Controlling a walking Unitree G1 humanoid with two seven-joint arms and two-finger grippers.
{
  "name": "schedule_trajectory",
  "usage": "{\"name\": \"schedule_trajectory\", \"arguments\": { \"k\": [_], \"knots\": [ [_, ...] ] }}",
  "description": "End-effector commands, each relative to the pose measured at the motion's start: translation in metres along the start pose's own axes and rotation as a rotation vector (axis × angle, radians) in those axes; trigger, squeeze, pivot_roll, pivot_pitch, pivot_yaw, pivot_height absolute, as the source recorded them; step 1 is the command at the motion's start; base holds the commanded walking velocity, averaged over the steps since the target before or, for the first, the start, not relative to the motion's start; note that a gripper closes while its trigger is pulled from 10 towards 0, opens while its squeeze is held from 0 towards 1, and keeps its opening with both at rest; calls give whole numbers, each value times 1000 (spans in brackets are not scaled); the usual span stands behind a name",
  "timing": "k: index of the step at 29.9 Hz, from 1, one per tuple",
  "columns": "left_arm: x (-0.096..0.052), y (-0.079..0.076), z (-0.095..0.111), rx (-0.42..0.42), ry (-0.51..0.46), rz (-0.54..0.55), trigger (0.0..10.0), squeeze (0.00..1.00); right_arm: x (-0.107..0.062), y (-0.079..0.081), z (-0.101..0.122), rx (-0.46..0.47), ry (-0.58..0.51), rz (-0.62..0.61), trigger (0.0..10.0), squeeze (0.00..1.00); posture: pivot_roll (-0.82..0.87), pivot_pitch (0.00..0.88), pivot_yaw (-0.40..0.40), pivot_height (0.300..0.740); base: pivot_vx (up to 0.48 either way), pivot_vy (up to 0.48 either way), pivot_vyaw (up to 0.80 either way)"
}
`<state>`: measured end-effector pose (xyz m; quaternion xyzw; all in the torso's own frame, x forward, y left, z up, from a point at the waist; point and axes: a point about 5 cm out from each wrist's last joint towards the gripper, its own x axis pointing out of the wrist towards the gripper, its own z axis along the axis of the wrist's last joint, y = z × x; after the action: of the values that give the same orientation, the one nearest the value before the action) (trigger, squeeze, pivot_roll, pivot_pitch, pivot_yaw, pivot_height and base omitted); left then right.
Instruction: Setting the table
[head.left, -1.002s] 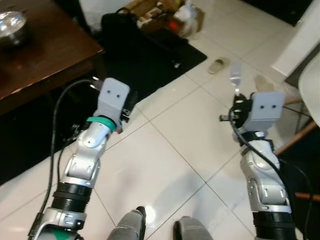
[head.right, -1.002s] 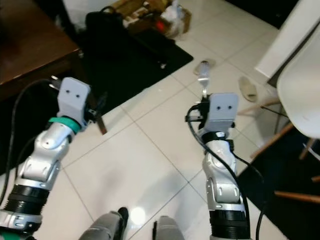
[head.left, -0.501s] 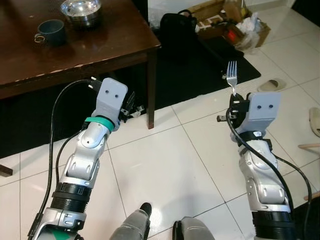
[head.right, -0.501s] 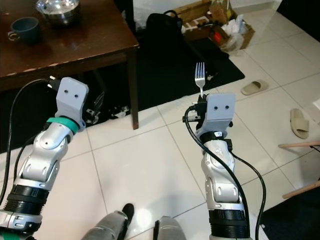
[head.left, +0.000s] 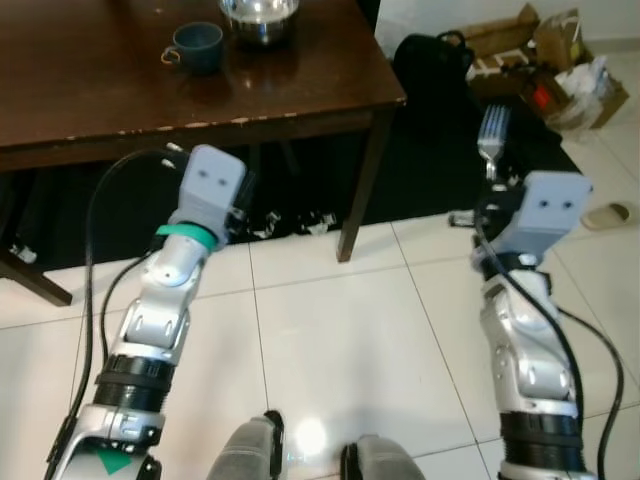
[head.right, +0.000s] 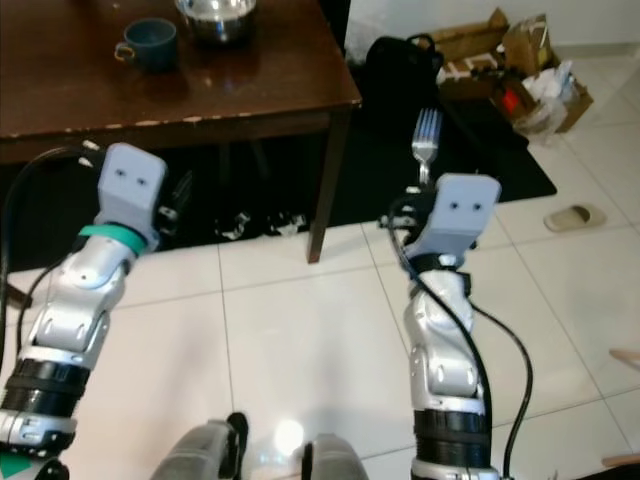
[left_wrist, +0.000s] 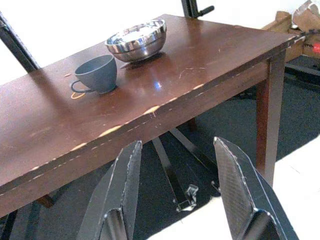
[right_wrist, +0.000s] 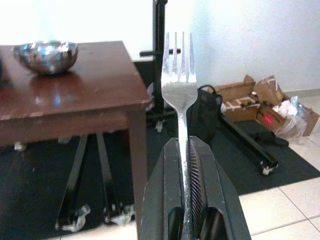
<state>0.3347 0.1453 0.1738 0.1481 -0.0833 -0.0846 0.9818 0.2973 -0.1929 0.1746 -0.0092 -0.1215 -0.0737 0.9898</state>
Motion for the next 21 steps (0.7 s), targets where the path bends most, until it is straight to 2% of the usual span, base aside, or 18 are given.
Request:
{"name": "schedule_trajectory", "arguments": {
  "k": [1, 14, 19, 21],
  "knots": [
    [0, -7, -2, 6, 6, -25, 10000, 0, -1, -7, 0, 6, -4, -33, 10000, 0, -19, 54, 44, 740, 480, 0, 0],
    [1, -8, -1, 15, -6, -29, 10000, 0, -1, -8, 1, 12, -10, -52, 10000, 0, -17, 59, 45, 740, 480, 0, 0],
    [2, -7, 10, 45, -77, -29, 10000, 0, 0, -8, 3, 21, -23, -51, 10000, 0, -19, 62, 42, 740, 480, 0, 0],
    [2, -7, 10, 45, -77, -29, 10000, 0, 0, -8, 3, 21, -23, -51, 10000, 0, -19, 62, 42, 740, 480, 0, 0]
  ]
}}
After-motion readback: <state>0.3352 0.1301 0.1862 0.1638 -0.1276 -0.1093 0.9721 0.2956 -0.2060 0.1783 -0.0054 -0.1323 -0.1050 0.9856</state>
